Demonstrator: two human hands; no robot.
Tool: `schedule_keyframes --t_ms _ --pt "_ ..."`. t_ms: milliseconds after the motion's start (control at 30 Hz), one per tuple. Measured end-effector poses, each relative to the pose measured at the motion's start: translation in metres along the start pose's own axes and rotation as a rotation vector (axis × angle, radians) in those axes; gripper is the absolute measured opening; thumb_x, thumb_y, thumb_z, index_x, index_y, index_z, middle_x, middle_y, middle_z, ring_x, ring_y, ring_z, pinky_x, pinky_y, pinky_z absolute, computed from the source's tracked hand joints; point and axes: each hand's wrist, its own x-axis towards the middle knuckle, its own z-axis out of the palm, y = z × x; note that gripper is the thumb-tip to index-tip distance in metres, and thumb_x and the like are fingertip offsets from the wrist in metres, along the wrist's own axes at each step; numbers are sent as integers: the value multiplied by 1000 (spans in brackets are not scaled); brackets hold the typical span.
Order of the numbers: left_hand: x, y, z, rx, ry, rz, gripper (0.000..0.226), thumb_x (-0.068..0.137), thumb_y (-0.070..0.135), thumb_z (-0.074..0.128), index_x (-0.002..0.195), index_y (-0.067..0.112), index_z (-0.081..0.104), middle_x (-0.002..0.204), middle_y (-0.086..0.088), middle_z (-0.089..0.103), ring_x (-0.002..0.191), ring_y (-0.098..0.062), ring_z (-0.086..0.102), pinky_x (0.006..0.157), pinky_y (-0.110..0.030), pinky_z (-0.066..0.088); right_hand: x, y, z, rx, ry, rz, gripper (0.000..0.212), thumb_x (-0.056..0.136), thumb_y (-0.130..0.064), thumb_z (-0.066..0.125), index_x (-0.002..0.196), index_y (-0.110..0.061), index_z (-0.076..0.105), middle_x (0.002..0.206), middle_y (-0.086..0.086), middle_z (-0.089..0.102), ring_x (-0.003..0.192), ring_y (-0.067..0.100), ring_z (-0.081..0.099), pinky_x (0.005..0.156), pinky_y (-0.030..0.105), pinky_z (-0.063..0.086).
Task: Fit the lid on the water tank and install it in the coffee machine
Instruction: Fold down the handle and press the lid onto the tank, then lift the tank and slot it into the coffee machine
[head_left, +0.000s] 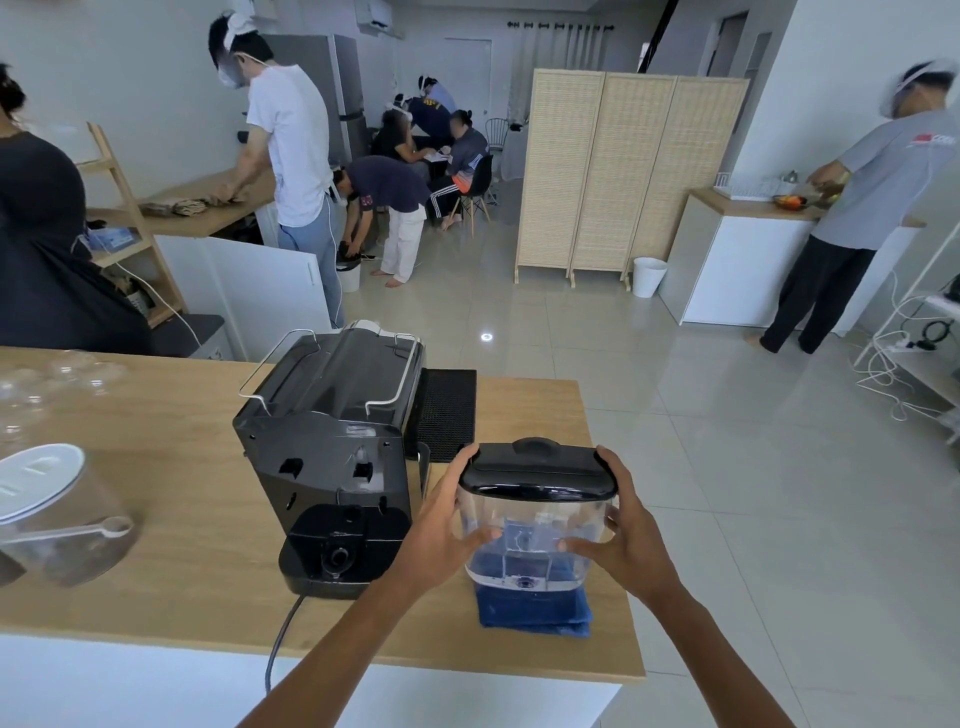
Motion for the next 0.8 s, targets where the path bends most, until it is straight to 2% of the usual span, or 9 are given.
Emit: schedule_keyframes --t_ms 67,167,233,367,433,533,633,700,800 --pt "0 3 1 25 -8 -19 106 80 41 82 154 54 7 157 -9 40 143 -25 38 119 -52 31 -1 3 1 -15 -12 -18 112 63 -31 91 142 -67 20 153 -9 46 132 -2 50 101 15 48" --pt "3 6 0 29 -23 -79 112 77 37 85 152 57 5 137 -37 39 129 -52 40 117 -57 34 0 5 1 -34 7 -30 117 63 -24 93 144 -63 19 152 -8 48 133 13 54 103 24 51" --pt "6 7 -3 42 -43 -83 111 76 43 84 152 55 5 135 -40 40 129 -51 41 120 -54 30 3 4 0 -39 3 -39 117 63 -24 94 143 -65 19 150 -11 49 130 16 56 103 31 53" --pt "11 13 -6 66 -59 -72 111 66 60 78 152 54 8 134 -41 40 129 -47 42 120 -50 30 9 5 -4 -55 -6 -40 117 62 -23 96 140 -68 21 137 -40 48 124 13 58 96 22 55" --pt "12 10 -6 57 -57 -67 109 69 58 80 152 54 10 132 -40 44 127 -44 47 119 -44 29 10 3 -3 -55 -12 -32 117 63 -22 96 141 -67 21 137 -39 49 123 13 58 96 20 54" --pt "7 8 -10 10 -60 -53 104 75 43 85 149 60 14 137 -17 55 124 -23 53 114 -40 33 9 0 -2 -44 -23 -29 115 63 -22 95 142 -62 21 143 -24 49 122 10 59 91 10 50" --pt "1 16 -21 -26 -39 -6 101 76 38 86 147 62 18 142 28 38 129 -8 38 116 -46 35 10 -10 -6 -39 -43 -31 117 59 -27 96 138 -70 21 133 -41 49 118 -5 58 89 7 48" --pt "-4 26 -30 -55 -30 7 98 77 32 84 145 65 21 141 35 32 135 -8 32 118 -42 32 11 -22 -9 -42 -56 -37 119 57 -28 97 138 -70 21 128 -44 51 118 -7 57 88 8 50" --pt "-11 40 -46 -74 -23 44 94 74 43 82 147 60 24 143 44 23 142 -6 28 119 -37 32 13 -43 -12 -42 -75 -55 118 57 -30 96 138 -71 21 127 -49 48 115 -10 57 89 10 52"
